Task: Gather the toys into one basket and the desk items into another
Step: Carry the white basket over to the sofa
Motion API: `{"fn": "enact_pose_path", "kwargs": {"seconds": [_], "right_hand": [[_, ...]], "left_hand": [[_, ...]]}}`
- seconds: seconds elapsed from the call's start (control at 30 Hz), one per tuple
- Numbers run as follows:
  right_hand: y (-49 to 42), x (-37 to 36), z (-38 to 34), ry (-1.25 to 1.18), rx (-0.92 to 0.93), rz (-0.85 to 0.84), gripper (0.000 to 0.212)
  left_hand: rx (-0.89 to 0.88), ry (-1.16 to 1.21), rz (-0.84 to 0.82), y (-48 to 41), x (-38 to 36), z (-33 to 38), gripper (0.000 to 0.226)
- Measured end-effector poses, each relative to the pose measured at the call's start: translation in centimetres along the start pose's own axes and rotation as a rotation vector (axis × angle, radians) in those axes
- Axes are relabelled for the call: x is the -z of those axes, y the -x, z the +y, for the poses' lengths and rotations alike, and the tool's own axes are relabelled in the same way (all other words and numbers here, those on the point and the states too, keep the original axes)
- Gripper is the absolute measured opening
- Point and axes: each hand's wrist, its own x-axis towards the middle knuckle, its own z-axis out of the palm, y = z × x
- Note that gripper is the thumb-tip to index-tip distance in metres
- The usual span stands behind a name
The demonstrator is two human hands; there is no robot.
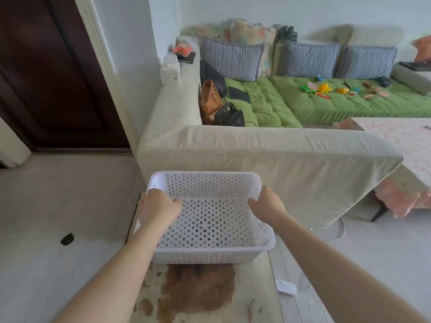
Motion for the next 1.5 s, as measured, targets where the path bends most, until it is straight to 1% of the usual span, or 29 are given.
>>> {"fn": "enact_pose_path", "kwargs": {"seconds": [0.13,0.2,0.27,0.37,0.47,0.63,0.77,0.9,1.1,1.3,1.43,1.5], "right_hand": [[-2.7,-3.0,2.5,0.034,-0.105,0.001,0.063],[-3.6,-4.3,3.7,0.052,-0.127,0.006,0.072],[-4.2,-4.9,4.5,0.052,-0.111,0.031,0.075],[-4.7,-5.5,5.2,0.007,-0.098,0.067,0.074],[-4.9,-6.0,5.6,0.005,-0.076,0.118,0.071],[-4.5,-6.0,5.9,-0.010,-0.030,0.174,0.072],[-3.1,-4.5,5.8,0.000,-0.018,0.212,0.074],[-0.8,-0.2,4.2,0.034,-0.023,0.250,0.073],[4.6,9.7,0.6,0.028,-0.042,0.341,0.068],[11.5,20.3,-2.2,-0.046,-0.060,0.434,0.052],[17.1,27.7,-3.1,-0.148,-0.079,0.509,0.046],[19.5,30.7,-2.7,-0.208,-0.067,0.557,0.042]], "left_hand": [[0.152,-0.137,0.049,-2.2,-3.2,-2.6,0.074],[0.190,-0.157,0.059,-2.8,-4.4,-3.6,0.078],[0.202,-0.148,0.049,-3.7,-5.1,-4.6,0.079],[0.190,-0.095,0.016,-4.6,-5.5,-5.7,0.065],[0.173,-0.108,0.049,-5.0,-5.4,-6.1,0.050],[0.253,-0.154,0.079,-4.7,-5.6,-6.5,0.040],[0.263,-0.138,0.085,-3.9,-5.0,-6.4,0.035],[0.197,-0.119,0.045,-2.9,-1.6,-4.0,0.032],[0.079,-0.109,0.086,0.1,6.8,3.2,0.036],[-0.111,-0.109,0.150,4.8,16.3,11.3,0.028],[-0.278,-0.089,0.099,8.5,22.3,16.5,0.034],[-0.343,-0.041,0.061,10.1,24.4,18.5,0.027]]}}
